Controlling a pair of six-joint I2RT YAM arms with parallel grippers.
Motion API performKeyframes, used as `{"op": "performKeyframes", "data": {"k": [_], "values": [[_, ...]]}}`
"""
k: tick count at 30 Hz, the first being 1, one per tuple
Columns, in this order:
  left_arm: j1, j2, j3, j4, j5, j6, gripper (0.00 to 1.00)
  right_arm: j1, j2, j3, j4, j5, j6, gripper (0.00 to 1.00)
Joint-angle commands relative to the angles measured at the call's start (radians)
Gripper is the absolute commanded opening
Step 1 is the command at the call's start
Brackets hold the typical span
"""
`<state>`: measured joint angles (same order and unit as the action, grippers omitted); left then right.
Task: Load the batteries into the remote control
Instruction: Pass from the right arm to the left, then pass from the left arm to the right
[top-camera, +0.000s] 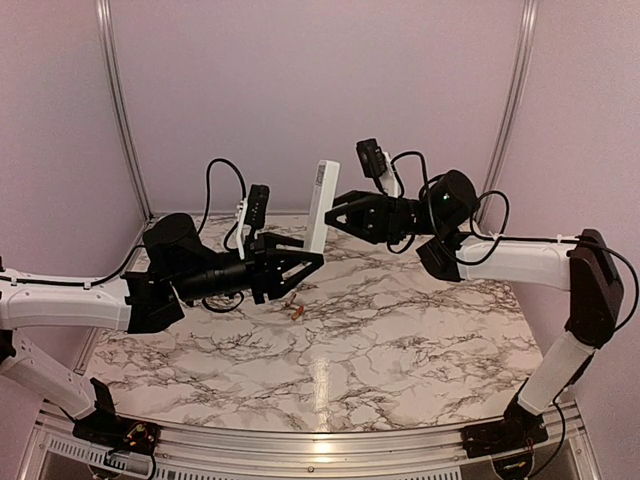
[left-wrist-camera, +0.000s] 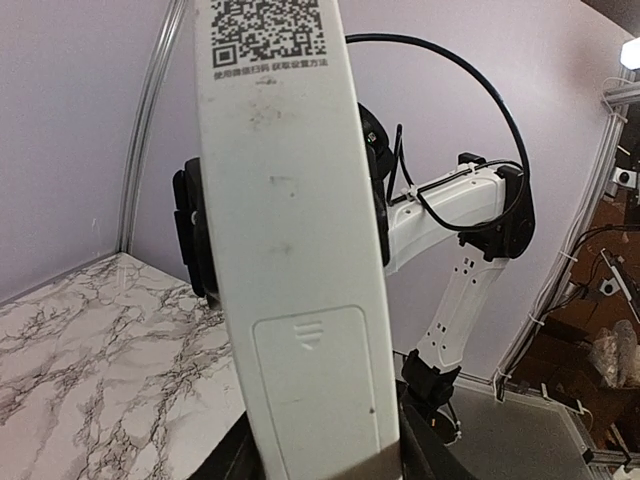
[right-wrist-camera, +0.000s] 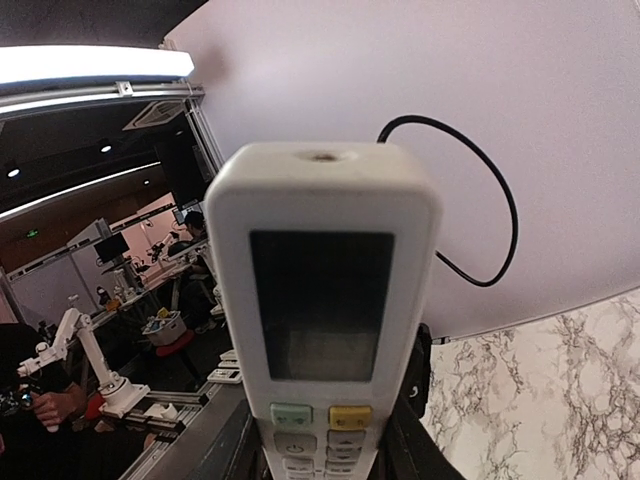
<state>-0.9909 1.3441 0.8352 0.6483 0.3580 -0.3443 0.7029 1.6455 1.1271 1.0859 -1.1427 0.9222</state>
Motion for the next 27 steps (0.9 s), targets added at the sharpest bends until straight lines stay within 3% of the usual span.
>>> {"op": "performKeyframes", "data": {"k": [1,3,5,10,12,15,23,27], "values": [[0.000,-0.011,0.020,0.023,-0.035,0.016,0.37,0.009,0.005,-0.001,0.028,-0.012,0.002,0.00],[0.000,-0.016,0.015,0.023,-0.042,0.015,0.27,0.008,0.001,0.001,0.006,-0.011,-0.008,0.00],[0.000,-0.023,0.010,0.015,-0.051,0.016,0.19,0.009,-0.008,0.004,-0.035,-0.004,-0.039,0.08],[0.000,-0.054,-0.005,-0.042,-0.102,0.060,0.15,0.009,-0.071,0.029,-0.333,0.048,-0.243,0.48],[0.000,-0.067,0.000,-0.110,-0.147,0.086,0.14,0.004,-0.100,0.051,-0.481,0.085,-0.331,0.57],[0.000,-0.079,0.025,-0.237,-0.226,0.151,0.14,-0.002,-0.146,0.086,-0.688,0.168,-0.444,0.95],[-0.019,-0.089,0.074,-0.483,-0.452,0.290,0.13,-0.005,-0.156,0.231,-1.192,0.366,-0.631,0.99],[-0.038,-0.088,0.087,-0.543,-0.537,0.354,0.14,-0.005,-0.135,0.289,-1.340,0.464,-0.660,0.99]]}}
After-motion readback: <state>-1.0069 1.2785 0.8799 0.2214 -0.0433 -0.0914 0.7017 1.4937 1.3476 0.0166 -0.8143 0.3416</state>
